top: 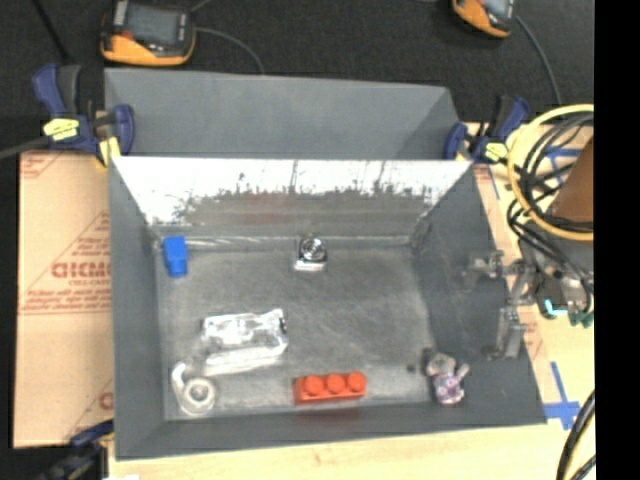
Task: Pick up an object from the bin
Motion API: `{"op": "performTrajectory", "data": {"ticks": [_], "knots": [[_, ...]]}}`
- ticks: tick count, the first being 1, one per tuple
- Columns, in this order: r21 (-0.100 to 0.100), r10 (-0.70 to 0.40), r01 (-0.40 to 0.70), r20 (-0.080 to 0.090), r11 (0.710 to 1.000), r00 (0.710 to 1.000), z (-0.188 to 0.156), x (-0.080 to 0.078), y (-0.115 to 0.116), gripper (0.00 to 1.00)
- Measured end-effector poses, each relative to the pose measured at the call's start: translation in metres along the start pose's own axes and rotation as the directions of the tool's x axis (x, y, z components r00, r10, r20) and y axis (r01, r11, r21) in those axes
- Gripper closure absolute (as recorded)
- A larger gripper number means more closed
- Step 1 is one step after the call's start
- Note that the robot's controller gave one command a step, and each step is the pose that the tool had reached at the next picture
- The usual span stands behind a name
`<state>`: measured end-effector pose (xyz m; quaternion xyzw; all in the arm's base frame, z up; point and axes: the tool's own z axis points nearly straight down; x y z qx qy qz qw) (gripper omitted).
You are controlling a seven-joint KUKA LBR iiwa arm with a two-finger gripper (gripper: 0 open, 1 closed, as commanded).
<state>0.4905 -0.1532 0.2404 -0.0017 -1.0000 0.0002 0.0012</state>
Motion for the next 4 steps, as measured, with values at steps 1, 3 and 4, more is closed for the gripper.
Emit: {"op": "performTrajectory", "data": {"ticks": [1, 3, 4], "knots": [[-0.002, -0.125, 0.125, -0.002, 0.992, 0.992, 0.112, 0.013, 0.029, 0.0], [0.003, -0.606, 0.606, 0.009, 0.795, 0.795, 0.169, -0.003, -0.002, 1.0], [0.01, -0.563, 0.563, 0.011, 0.826, 0.826, -0.001, -0.055, 0.019, 1.0]]}}
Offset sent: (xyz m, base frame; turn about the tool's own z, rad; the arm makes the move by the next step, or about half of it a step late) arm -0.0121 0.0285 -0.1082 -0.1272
